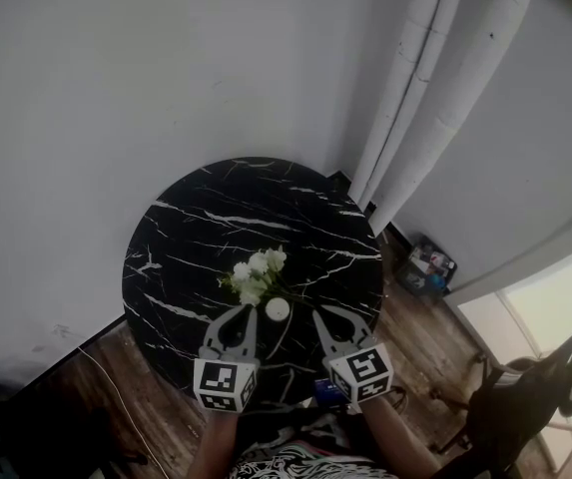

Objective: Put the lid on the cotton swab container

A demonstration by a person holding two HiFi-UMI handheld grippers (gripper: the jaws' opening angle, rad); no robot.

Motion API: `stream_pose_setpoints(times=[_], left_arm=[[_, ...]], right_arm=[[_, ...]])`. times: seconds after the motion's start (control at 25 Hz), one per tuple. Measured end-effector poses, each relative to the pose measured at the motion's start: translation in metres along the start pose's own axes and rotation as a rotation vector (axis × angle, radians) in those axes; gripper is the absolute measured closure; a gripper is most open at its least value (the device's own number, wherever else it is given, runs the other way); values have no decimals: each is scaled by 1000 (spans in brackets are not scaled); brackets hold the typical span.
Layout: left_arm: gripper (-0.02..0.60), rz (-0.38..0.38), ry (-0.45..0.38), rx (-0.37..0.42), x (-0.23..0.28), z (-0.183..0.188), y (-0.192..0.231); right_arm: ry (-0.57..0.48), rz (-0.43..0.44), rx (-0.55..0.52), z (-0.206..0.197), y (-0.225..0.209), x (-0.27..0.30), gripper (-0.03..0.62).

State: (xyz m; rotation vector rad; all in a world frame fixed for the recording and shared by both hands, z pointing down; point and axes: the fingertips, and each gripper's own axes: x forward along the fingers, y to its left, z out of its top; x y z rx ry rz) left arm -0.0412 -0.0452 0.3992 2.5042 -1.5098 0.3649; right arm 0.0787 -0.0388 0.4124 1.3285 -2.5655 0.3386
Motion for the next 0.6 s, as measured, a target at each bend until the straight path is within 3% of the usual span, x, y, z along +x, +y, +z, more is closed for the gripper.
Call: stream_pose_setpoints(times=[0.2,0.44,0.6], left_arm=[[568,-17,-10,-17,3,1,-3],[568,-40,-32,-133,1,-1,2],[568,-22,-29,-157,-2,-6,8]], right_arm=[[-1,-9,3,-1,-4,0,577],[4,-25,3,-6,-8,-5,577],[12,-36,9,-11,-10,-6,577]])
